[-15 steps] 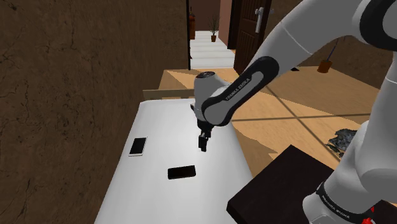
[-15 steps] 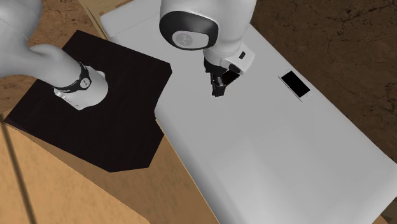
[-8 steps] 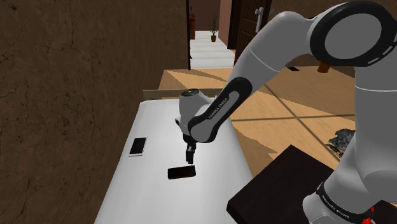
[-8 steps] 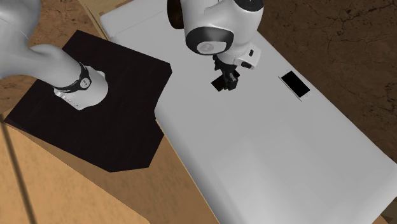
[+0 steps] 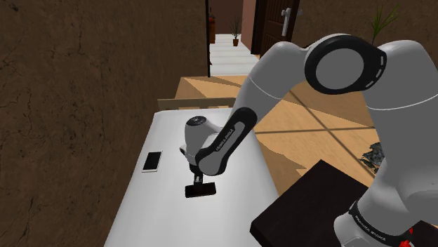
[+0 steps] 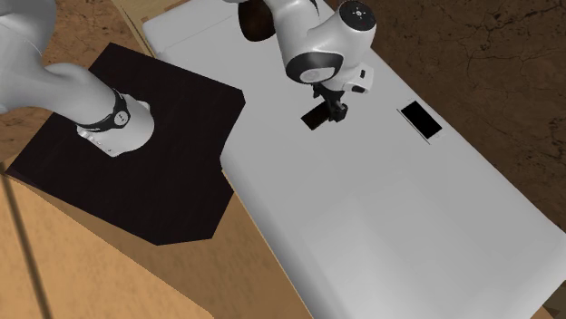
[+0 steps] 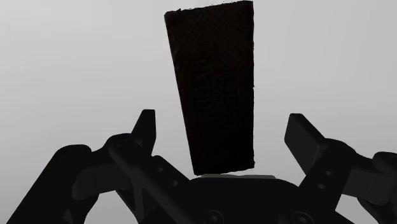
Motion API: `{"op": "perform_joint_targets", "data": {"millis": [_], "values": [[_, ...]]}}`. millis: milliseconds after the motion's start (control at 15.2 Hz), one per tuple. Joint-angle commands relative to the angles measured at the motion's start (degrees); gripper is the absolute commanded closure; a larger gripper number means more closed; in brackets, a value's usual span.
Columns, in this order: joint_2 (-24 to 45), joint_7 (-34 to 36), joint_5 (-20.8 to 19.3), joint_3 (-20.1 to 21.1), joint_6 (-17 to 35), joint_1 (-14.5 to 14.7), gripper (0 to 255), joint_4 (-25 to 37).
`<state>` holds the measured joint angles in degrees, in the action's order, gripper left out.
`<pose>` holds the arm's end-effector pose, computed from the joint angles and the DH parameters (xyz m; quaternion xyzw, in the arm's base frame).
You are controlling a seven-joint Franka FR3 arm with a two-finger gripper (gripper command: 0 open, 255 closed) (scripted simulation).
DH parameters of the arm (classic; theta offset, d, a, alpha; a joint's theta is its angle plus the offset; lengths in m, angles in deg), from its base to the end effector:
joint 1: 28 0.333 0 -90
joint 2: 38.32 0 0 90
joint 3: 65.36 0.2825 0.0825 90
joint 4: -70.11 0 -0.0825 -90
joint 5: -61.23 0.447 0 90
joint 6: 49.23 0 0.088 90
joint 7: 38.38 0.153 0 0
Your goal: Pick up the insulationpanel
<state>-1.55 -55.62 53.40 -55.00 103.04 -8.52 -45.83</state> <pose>0.5161 0.3136 0.0035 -0.8987 -0.4380 -0.0013 0.0223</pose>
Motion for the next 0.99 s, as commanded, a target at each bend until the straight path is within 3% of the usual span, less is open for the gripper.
{"op": "perform_joint_targets", "data": {"millis": [0,396,462,924], "values": [[1.5,0.1,-0.3,-0.3,1.0,0.3,0,0.6],[4.1,0.3,-0.7,-0.9,2.6,0.8,0,1.6],[4.1,0.3,-0.7,-0.9,2.6,0.8,255,1.6],[4.1,0.3,-0.7,-0.9,2.6,0.7,255,1.6]]}}
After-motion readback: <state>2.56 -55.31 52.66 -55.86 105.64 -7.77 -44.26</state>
